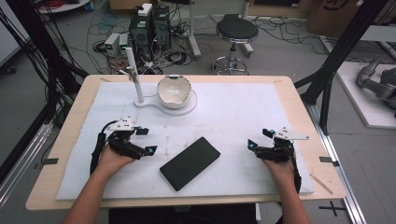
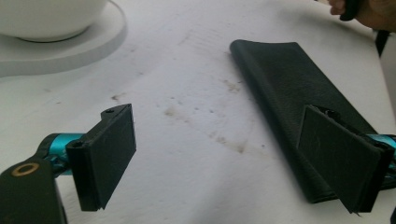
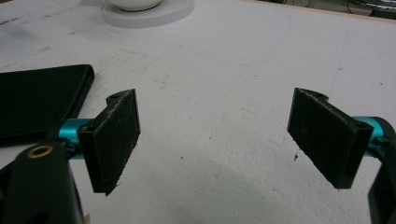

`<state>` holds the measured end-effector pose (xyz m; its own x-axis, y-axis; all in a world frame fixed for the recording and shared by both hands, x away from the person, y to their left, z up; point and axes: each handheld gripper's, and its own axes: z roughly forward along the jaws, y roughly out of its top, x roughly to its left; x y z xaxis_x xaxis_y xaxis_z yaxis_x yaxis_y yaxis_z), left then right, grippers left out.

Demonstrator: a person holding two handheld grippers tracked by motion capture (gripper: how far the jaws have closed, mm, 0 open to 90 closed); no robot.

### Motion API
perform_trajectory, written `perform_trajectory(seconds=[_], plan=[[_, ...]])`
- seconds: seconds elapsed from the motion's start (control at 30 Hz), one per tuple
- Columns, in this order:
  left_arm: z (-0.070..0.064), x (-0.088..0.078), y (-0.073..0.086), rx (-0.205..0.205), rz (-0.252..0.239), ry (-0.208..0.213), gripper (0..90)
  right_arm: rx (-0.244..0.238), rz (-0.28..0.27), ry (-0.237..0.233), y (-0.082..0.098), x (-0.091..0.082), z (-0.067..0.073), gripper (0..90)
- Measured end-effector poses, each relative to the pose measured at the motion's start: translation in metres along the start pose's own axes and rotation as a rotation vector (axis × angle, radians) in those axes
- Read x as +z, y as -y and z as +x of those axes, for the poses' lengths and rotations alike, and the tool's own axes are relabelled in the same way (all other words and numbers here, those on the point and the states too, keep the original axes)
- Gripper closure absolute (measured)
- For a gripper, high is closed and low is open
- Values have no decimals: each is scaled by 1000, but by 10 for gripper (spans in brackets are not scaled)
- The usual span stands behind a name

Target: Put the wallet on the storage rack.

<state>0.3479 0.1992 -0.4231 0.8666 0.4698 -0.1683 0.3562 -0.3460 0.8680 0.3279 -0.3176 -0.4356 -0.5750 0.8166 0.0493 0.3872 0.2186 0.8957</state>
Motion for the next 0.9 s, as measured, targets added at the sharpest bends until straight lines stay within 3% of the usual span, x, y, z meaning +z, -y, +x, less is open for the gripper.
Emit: perform_trajectory(seconds=[0.23, 0.4, 0.57, 0.9], plan=[[-12, 17, 3, -17, 44, 48, 133, -4, 7, -4, -1, 1, 2, 173], [-20, 30, 4, -39, 85, 148, 141, -10, 16, -4, -1, 4, 2, 173], [-29, 38, 6, -57, 116, 199, 149, -11, 14, -6, -2, 5, 3, 173], [-38, 51, 9, -64, 178, 236, 182, -16, 13, -7, -2, 4, 4, 173]])
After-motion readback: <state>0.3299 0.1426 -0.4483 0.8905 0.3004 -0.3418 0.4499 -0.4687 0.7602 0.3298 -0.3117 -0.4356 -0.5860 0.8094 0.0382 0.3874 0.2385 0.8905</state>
